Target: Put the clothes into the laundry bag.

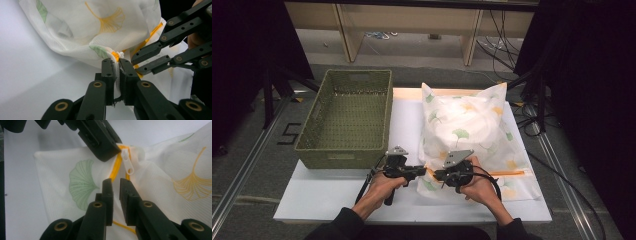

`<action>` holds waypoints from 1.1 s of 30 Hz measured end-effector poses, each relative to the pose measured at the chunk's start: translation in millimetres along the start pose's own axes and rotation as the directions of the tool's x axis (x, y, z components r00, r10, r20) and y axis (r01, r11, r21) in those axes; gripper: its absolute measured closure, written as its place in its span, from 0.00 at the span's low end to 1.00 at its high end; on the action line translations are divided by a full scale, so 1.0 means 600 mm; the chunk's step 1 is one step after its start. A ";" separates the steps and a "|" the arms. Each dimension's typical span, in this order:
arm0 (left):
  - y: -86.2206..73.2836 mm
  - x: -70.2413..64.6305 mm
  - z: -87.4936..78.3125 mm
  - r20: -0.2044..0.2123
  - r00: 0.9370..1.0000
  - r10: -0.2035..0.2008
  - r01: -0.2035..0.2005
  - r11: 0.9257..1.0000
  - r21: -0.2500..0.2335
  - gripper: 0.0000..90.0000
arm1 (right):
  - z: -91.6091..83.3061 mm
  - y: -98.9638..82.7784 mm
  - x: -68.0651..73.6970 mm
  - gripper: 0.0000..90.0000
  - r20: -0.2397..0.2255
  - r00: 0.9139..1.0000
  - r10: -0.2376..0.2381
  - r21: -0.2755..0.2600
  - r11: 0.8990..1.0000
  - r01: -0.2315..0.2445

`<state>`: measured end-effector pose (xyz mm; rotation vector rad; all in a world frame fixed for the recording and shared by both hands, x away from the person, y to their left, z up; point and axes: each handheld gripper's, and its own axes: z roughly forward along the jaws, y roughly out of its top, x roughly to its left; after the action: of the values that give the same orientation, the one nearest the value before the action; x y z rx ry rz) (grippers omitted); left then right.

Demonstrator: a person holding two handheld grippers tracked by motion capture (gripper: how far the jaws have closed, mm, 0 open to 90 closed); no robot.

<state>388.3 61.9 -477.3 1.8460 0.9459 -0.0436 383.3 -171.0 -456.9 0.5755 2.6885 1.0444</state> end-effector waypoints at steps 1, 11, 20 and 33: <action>0.000 -0.001 -0.001 0.004 1.000 0.009 -0.009 1.000 -0.004 0.92 | -0.001 -0.001 0.000 0.90 -0.015 1.000 0.013 -0.002 1.000 -0.013; -0.005 -0.026 -0.009 -0.002 0.994 0.109 -0.109 0.994 0.007 0.93 | -0.006 -0.002 -0.007 0.87 -0.046 0.999 0.022 -0.037 0.999 -0.023; -0.008 -0.031 -0.008 0.004 0.986 0.167 -0.167 0.985 0.037 0.93 | 0.001 0.000 -0.005 0.85 -0.075 0.997 -0.013 -0.030 0.999 0.011; -0.008 -0.031 -0.008 0.020 0.982 0.187 -0.188 0.980 0.059 0.91 | 0.004 0.000 -0.004 0.93 -0.094 0.995 -0.032 -0.017 0.999 0.031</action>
<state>370.6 55.9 -470.5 1.9815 0.7644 0.0308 386.2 -170.9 -458.6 0.4910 2.7582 1.1100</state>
